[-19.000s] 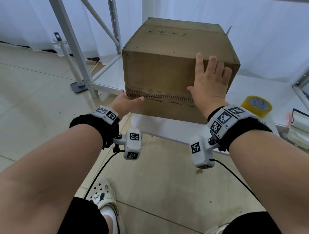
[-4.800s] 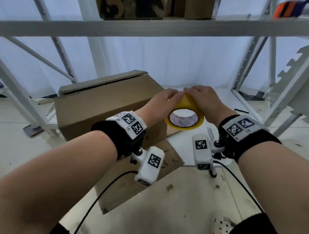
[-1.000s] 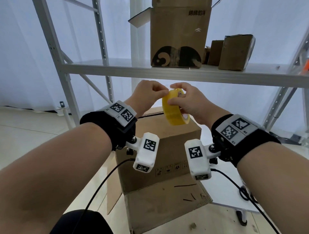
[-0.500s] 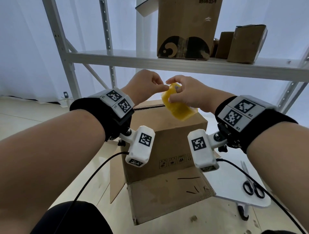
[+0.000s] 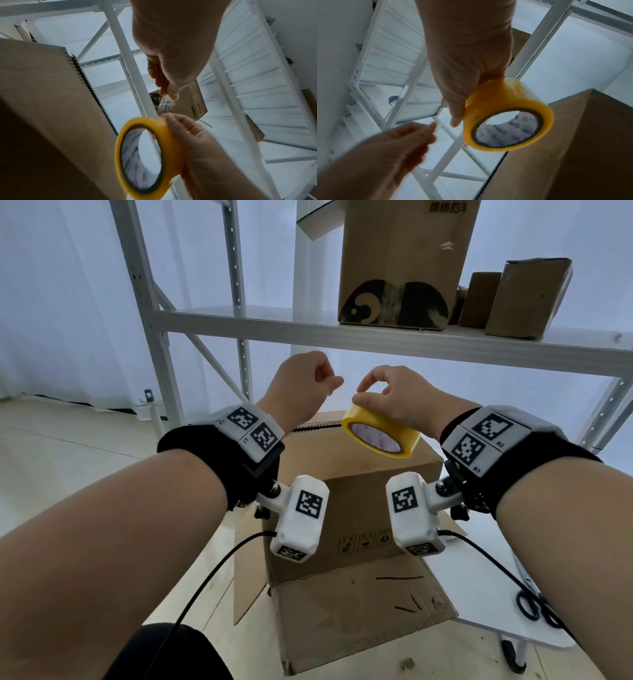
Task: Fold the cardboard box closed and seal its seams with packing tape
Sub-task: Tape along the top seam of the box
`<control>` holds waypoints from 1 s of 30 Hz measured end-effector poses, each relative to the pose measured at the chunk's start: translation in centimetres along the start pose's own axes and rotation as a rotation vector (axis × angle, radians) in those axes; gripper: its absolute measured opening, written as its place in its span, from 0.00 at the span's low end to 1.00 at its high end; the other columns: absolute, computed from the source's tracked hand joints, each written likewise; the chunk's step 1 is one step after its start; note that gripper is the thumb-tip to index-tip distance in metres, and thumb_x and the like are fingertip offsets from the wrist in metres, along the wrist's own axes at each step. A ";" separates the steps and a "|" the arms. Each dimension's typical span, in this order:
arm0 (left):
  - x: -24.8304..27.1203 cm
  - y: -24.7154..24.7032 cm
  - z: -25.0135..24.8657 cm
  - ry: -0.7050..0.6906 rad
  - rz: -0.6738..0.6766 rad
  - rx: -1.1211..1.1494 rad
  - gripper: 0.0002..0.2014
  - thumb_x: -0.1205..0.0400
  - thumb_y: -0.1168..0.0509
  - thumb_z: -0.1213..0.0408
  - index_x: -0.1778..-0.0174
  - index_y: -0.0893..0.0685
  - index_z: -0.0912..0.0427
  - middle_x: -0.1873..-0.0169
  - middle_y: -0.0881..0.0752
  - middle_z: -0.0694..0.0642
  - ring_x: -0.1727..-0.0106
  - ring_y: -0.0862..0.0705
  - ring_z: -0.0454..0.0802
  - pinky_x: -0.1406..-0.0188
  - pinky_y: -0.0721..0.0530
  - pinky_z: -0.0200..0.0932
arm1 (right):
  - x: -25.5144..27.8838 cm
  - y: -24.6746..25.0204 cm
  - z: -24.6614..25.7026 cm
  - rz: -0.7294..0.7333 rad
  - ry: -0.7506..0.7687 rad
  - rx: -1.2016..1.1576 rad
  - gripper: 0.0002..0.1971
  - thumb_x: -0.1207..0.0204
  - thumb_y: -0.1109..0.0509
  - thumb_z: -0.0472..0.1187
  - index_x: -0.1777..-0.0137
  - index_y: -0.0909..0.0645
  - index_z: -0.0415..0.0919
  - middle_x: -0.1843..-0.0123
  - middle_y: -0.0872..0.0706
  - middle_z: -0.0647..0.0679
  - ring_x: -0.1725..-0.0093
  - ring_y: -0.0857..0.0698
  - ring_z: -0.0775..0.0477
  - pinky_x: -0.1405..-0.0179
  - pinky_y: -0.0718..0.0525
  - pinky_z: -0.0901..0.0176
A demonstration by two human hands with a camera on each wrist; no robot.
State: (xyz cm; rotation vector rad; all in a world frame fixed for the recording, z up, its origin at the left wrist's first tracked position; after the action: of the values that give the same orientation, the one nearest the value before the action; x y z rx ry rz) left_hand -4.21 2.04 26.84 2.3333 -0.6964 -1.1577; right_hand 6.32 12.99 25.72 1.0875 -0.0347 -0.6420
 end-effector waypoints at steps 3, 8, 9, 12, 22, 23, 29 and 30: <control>-0.3 0.7 -0.5 -0.006 -0.026 0.052 0.08 0.19 0.32 0.60 0.61 0.19 0.60 0.71 0.21 0.49 0.72 0.28 0.40 0.69 0.29 0.33 | -0.3 0.3 -1.2 -0.050 -0.048 0.052 0.16 0.22 0.33 0.59 0.45 0.19 0.49 0.30 0.21 0.46 0.33 0.24 0.44 0.40 0.28 0.50; 0.1 1.0 1.5 0.098 -0.001 0.107 0.09 0.19 0.32 0.58 0.62 0.19 0.58 0.68 0.15 0.48 0.67 0.21 0.42 0.63 0.22 0.37 | -0.1 -0.3 -0.6 -0.053 -0.011 -0.058 0.16 0.21 0.34 0.56 0.42 0.17 0.47 0.33 0.19 0.43 0.34 0.22 0.43 0.39 0.27 0.51; 0.3 1.0 2.0 0.124 0.007 0.132 0.09 0.19 0.32 0.58 0.62 0.18 0.58 0.68 0.14 0.48 0.65 0.20 0.43 0.60 0.21 0.38 | -0.2 -0.5 -0.5 -0.052 -0.005 -0.054 0.14 0.20 0.34 0.55 0.42 0.17 0.47 0.33 0.19 0.43 0.35 0.22 0.43 0.39 0.27 0.51; 0.7 0.8 3.5 0.178 0.032 0.177 0.09 0.20 0.31 0.58 0.60 0.17 0.60 0.66 0.13 0.50 0.63 0.18 0.44 0.57 0.19 0.38 | -1.3 -1.3 -0.2 -0.041 -0.011 -0.031 0.08 0.19 0.35 0.52 0.46 0.20 0.50 0.34 0.19 0.42 0.36 0.22 0.43 0.39 0.26 0.49; 0.3 2.2 11.0 0.328 -0.074 0.226 0.10 0.18 0.34 0.57 0.57 0.19 0.61 0.65 0.14 0.51 0.65 0.20 0.46 0.65 0.20 0.37 | -6.8 -5.2 4.6 0.009 0.082 0.298 0.17 0.14 0.45 0.53 0.41 0.22 0.42 0.46 0.16 0.45 0.49 0.19 0.43 0.55 0.27 0.53; 0.2 2.3 11.8 0.345 -0.081 0.228 0.10 0.18 0.34 0.57 0.57 0.19 0.61 0.65 0.15 0.52 0.65 0.20 0.46 0.65 0.20 0.38 | -7.3 -5.7 5.0 0.017 0.100 0.346 0.17 0.14 0.46 0.53 0.40 0.23 0.42 0.46 0.15 0.45 0.49 0.18 0.42 0.55 0.26 0.53; 0.3 1.6 15.9 0.423 -0.077 0.229 0.11 0.18 0.35 0.54 0.58 0.20 0.58 0.63 0.13 0.52 0.63 0.19 0.45 0.63 0.26 0.38 | -10.2 -9.1 5.6 0.142 0.123 0.483 0.18 0.14 0.46 0.54 0.38 0.24 0.41 0.43 0.16 0.43 0.45 0.17 0.41 0.52 0.25 0.51; 0.4 1.4 16.4 0.425 -0.054 0.222 0.12 0.18 0.34 0.51 0.56 0.20 0.58 0.61 0.13 0.52 0.61 0.18 0.44 0.64 0.26 0.37 | -10.4 -9.8 5.4 0.163 0.115 0.474 0.18 0.14 0.46 0.54 0.38 0.24 0.41 0.42 0.16 0.43 0.44 0.17 0.41 0.51 0.24 0.51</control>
State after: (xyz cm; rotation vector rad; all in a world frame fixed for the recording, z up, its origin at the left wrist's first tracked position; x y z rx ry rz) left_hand -17.76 -1.93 18.32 2.6762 -0.6319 -0.5910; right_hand -8.57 10.90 23.11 1.5597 -0.1821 -0.4308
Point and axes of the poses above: each hand's wrist, its own x-axis away from the middle knuckle, its own y-axis out of the back of the hand, z = x × y, the point moved 7 cm from there along -x, towards the middle knuckle
